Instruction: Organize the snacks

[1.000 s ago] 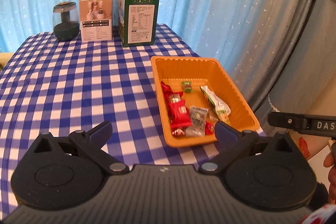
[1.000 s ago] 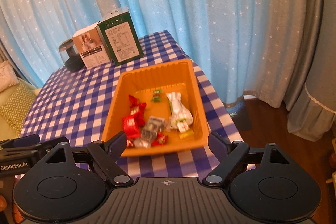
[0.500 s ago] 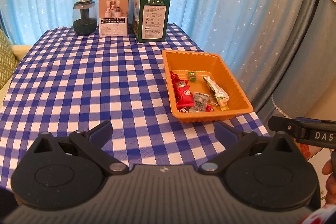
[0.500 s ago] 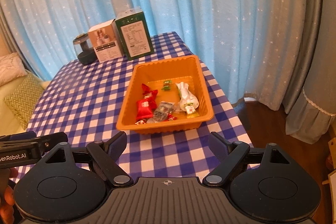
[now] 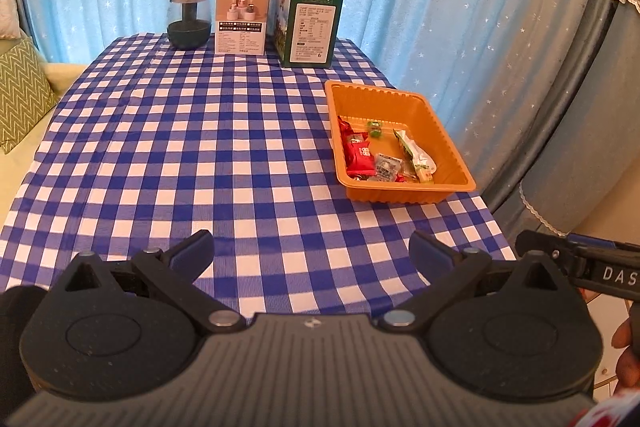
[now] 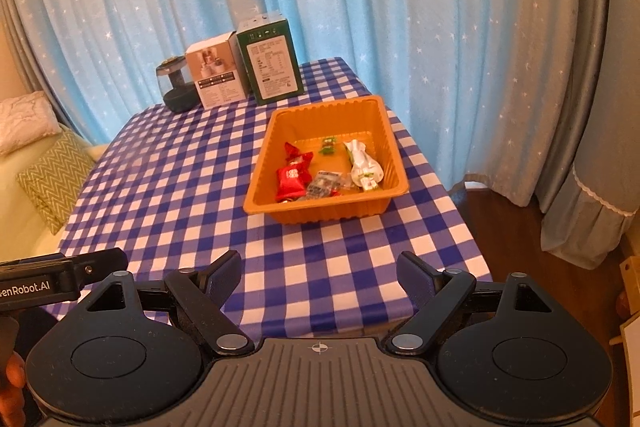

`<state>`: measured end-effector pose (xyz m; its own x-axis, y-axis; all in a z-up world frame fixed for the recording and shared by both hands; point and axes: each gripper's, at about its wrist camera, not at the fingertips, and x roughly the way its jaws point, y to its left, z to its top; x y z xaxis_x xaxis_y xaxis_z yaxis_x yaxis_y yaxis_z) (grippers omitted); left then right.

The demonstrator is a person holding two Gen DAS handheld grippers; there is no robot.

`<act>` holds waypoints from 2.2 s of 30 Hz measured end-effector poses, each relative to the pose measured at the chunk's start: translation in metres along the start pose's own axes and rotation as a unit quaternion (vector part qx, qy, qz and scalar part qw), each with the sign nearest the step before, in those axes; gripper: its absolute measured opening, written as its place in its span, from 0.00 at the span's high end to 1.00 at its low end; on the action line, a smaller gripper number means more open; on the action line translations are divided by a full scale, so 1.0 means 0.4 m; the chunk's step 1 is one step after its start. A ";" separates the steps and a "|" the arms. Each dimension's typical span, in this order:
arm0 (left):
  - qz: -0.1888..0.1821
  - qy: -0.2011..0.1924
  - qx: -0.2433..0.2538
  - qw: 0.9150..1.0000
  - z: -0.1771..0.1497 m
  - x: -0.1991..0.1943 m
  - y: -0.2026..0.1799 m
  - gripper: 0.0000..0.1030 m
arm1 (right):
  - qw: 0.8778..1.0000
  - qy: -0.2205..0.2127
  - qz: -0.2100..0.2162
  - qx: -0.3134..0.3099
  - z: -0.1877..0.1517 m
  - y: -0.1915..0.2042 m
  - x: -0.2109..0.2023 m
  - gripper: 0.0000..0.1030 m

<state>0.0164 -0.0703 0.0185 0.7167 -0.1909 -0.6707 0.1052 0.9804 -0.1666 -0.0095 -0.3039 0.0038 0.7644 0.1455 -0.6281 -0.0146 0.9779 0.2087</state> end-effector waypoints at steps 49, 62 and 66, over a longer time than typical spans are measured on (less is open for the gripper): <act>0.016 -0.028 0.033 0.999 -0.056 -0.071 -0.025 0.00 | 1.000 -0.007 0.002 -0.018 -0.056 0.013 -0.045 0.18; 0.016 -0.028 0.033 0.999 -0.056 -0.072 -0.026 0.00 | 1.000 -0.007 0.004 -0.016 -0.054 0.015 -0.048 0.18; 0.016 -0.028 0.033 0.999 -0.056 -0.071 -0.028 0.00 | 1.000 -0.009 0.004 -0.015 -0.052 0.017 -0.053 0.18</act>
<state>-0.0206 -0.0771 0.0233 0.7580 -0.1587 -0.6326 0.1265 0.9873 -0.0961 -0.0393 -0.2970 0.0029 0.7755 0.1515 -0.6129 -0.0401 0.9806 0.1917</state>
